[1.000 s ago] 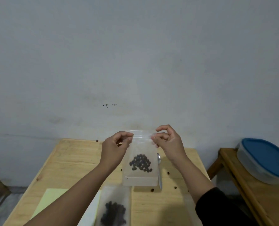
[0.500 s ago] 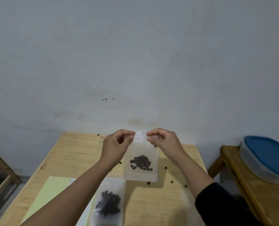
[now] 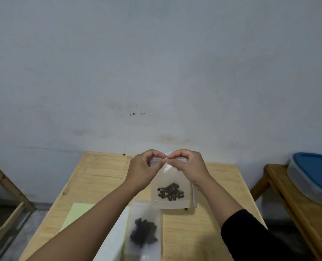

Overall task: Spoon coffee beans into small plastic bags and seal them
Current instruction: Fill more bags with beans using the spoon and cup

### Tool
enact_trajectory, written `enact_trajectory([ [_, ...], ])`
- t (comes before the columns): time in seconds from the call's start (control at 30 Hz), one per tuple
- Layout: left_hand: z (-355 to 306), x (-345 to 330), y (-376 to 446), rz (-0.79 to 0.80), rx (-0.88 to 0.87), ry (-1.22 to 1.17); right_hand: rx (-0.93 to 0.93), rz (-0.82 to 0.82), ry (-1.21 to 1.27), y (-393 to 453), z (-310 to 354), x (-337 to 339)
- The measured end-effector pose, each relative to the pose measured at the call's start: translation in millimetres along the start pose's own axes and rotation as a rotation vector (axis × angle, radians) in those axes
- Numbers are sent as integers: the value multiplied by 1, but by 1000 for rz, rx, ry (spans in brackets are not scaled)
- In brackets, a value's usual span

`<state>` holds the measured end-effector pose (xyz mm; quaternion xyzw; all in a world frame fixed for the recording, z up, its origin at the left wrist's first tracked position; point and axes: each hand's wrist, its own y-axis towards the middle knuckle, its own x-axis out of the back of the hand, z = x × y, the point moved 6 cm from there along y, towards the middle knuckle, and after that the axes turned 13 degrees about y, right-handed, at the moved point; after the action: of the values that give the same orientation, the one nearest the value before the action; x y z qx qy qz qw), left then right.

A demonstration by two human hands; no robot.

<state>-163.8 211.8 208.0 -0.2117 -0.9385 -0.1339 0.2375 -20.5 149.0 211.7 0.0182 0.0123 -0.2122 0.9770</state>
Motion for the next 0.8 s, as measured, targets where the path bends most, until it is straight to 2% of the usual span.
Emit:
enact_trajectory([
  [0.1, 15, 7, -1, -7, 31, 11, -30, -52, -12, -3, -9, -15],
  [0.3, 72, 21, -9, -60, 220, -54, -209, -55, -23, -26, -58, -35],
  [0.47, 122, -4, -40, 173, 284, 104, -324, -200, -36, -50, -122, -38],
  [0.6, 159, -24, -61, 290, 298, 255, -405, -302, -125, -62, -163, -38],
  [0.8, 181, -40, -71, 358, 292, 391, -441, -246, -398, -65, -191, -46],
])
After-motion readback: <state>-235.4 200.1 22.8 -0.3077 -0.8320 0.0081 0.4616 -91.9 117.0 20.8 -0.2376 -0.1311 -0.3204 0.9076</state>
